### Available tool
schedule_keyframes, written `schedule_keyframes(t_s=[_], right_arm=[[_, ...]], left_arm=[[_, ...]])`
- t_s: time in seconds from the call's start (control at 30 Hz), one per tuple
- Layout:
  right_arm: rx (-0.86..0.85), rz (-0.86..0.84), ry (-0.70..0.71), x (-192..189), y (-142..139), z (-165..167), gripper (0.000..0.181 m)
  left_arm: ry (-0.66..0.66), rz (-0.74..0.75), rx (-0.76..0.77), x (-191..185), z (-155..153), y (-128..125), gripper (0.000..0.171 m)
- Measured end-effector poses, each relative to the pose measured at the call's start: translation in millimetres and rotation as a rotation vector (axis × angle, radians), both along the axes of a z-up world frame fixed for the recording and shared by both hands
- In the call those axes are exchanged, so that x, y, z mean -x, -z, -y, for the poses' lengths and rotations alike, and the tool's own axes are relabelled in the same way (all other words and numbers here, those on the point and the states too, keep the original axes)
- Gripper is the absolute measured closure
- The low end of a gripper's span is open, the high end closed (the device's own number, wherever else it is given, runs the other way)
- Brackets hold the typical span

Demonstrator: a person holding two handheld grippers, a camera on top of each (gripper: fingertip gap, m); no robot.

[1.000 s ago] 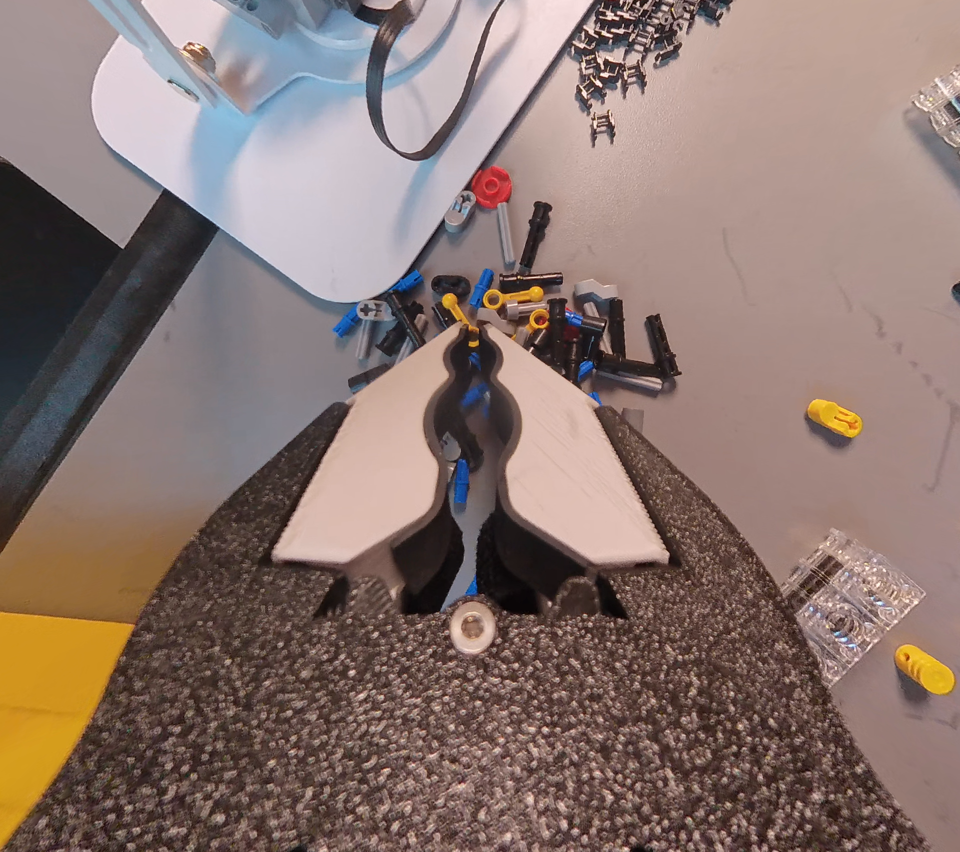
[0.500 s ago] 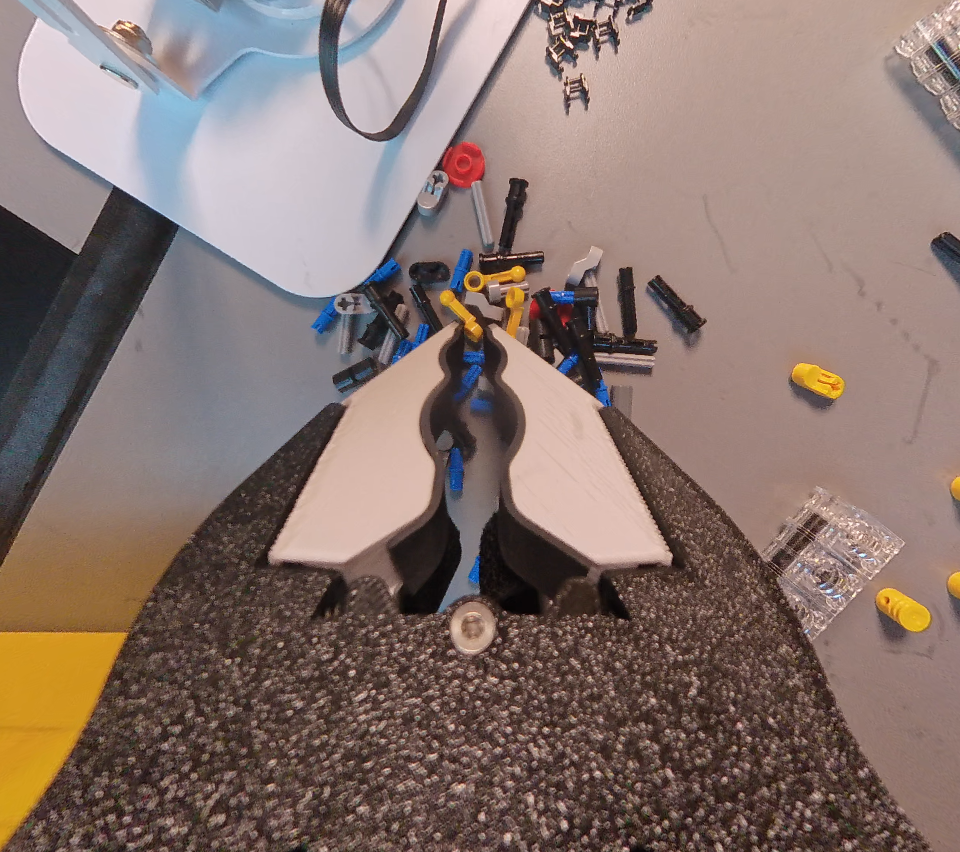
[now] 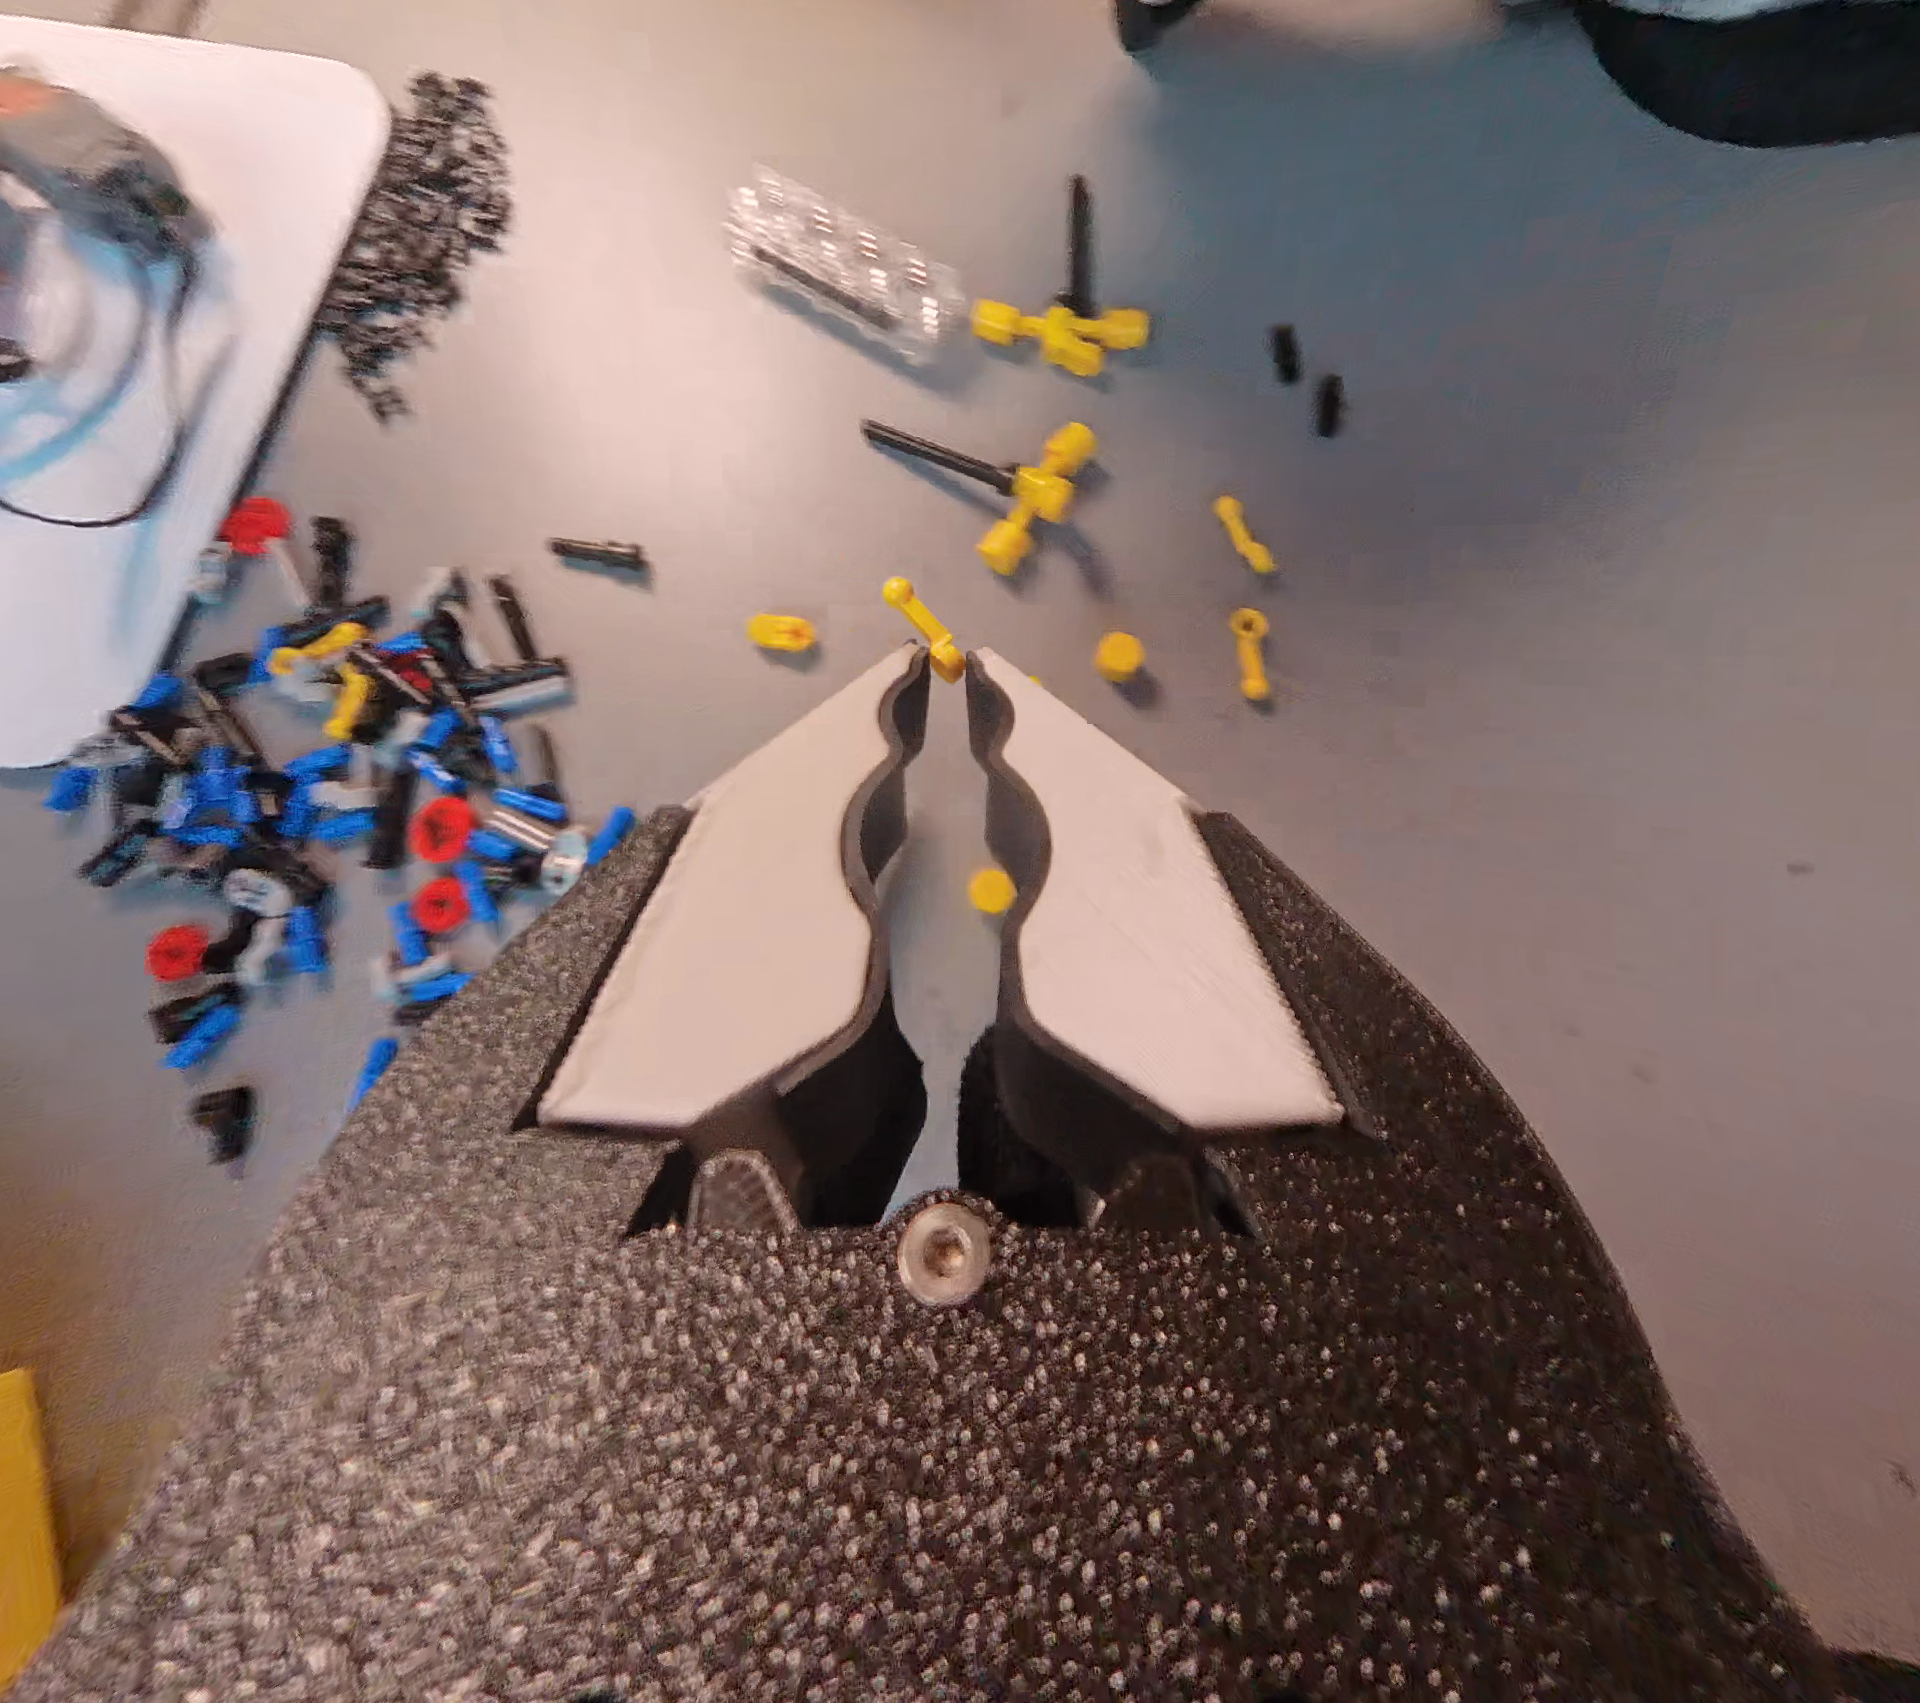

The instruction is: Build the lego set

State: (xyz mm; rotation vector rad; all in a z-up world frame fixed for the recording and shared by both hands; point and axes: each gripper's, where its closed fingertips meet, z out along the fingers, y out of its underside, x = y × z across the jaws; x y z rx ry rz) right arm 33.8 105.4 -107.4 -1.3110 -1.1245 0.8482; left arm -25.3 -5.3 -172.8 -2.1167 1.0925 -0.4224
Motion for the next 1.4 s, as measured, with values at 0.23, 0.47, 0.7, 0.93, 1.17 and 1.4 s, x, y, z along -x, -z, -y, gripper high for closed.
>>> schedule_keyframes(t_s=[0.23, 0.47, 0.7, 0.93, 1.17, 1.4], right_arm=[[-0.030, 0.048, 0.000, 6, 6, 3, 0.147], [-0.084, 0.234, -0.134, 40, 11, 19, 0.147], [-0.010, 0.483, -0.286, 98, 38, 11, 0.155], [0.060, 0.698, -0.282, 144, 87, -31, 0.168], [0.055, 0.819, -0.307, 147, 104, -37, 0.180], [0.009, 0.869, -0.323, 146, 106, -34, 0.178]], left_arm=[[0.048, 0.005, 0.024, -23, 61, 35, 0.165], [0.051, 0.032, -0.025, -22, 61, 39, 0.158], [-0.211, 0.222, -0.250, 17, 27, -2, 0.154], [-0.382, 0.263, -0.332, 56, 11, -17, 0.152], [-0.381, 0.225, -0.366, 60, 10, -19, 0.152], [-0.375, 0.218, -0.373, 60, 10, -21, 0.152]])
